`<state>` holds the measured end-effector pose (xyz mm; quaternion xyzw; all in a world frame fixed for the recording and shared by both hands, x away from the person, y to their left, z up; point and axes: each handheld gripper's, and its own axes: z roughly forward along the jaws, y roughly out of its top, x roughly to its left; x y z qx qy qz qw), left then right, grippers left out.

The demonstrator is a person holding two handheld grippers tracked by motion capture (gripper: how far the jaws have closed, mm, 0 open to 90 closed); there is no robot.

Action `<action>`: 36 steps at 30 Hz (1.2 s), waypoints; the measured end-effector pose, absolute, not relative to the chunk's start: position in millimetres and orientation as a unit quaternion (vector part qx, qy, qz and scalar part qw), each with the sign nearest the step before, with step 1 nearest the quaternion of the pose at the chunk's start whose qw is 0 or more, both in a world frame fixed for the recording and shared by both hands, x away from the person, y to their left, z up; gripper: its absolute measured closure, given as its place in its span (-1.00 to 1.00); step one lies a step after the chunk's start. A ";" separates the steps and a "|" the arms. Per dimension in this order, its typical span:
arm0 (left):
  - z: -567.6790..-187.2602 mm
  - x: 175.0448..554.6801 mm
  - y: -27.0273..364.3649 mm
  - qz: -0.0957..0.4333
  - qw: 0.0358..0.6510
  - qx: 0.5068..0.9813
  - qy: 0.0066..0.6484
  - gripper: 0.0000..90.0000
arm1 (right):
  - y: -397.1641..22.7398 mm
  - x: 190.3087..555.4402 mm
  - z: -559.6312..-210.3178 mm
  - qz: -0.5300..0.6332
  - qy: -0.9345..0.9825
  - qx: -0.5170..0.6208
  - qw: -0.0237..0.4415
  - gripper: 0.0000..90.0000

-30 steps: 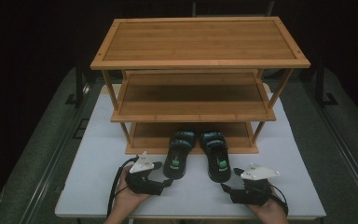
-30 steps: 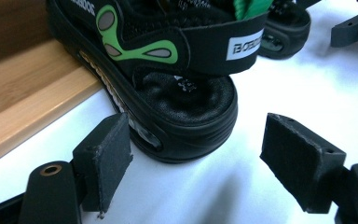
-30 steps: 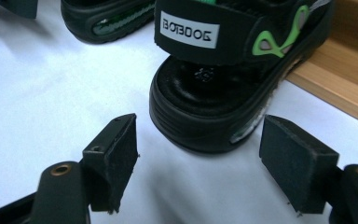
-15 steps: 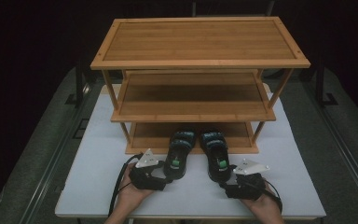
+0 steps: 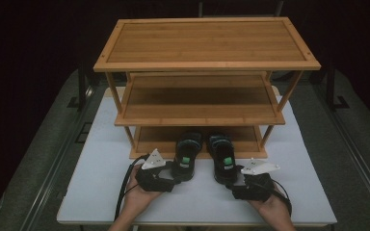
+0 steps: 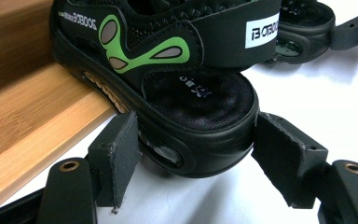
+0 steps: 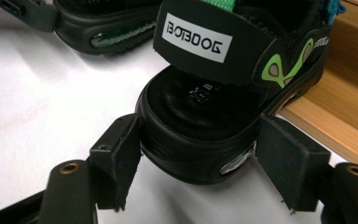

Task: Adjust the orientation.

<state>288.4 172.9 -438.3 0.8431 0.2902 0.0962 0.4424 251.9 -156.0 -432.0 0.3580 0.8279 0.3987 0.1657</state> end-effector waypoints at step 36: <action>-434.2 314.0 139.8 0.103 0.466 0.822 0.310 -0.26 | -129.1 284.1 -428.6 0.403 0.815 0.370 0.190 -0.29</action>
